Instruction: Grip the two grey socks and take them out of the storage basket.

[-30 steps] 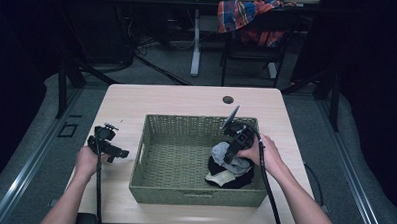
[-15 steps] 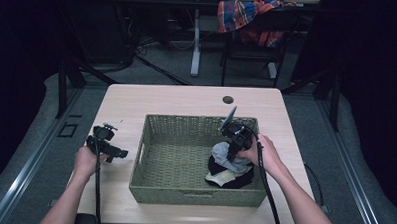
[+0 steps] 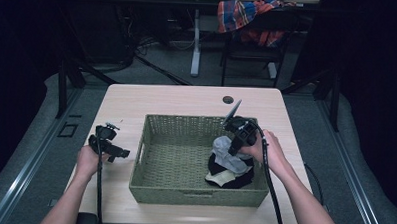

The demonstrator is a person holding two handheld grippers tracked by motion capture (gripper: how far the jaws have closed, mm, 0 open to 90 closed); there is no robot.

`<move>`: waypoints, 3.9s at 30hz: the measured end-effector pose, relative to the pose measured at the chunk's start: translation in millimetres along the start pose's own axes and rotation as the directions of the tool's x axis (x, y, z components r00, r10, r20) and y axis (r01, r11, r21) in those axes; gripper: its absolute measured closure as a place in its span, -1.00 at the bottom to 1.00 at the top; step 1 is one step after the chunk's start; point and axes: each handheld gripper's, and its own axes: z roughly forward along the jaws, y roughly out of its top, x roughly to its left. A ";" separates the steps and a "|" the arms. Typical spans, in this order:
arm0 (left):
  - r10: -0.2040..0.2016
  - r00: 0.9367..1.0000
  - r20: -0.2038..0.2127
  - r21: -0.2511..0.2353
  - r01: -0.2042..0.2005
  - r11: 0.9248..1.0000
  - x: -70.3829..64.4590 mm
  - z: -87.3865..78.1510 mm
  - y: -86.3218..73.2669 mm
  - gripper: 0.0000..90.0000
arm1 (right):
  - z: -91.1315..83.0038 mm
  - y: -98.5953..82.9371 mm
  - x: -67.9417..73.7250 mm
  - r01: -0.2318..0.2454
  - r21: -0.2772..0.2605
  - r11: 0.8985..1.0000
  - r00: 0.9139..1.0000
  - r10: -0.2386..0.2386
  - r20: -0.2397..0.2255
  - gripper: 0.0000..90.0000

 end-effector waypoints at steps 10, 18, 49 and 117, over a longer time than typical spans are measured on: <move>0.011 1.000 0.007 0.011 -0.011 1.000 -1.8 2.2 2.2 -1.00 | -22.3 -5.2 -2.4 -0.003 -0.061 0.998 1.000 0.003 0.005 0.61; -0.009 1.000 0.003 0.001 0.009 1.000 2.0 0.8 0.5 -1.00 | -34.6 -5.8 -0.1 0.005 -0.102 0.995 1.000 -0.004 0.010 0.62; 0.009 1.000 0.014 0.020 -0.009 1.000 0.3 2.1 0.5 -1.00 | -71.0 -21.9 -7.4 -0.027 -0.199 0.980 0.998 0.038 0.050 0.62; 0.013 1.000 0.014 0.004 -0.013 1.000 -1.6 -1.4 0.8 -1.00 | -35.7 -90.9 -134.8 -0.389 -0.128 0.912 0.915 0.399 0.067 0.66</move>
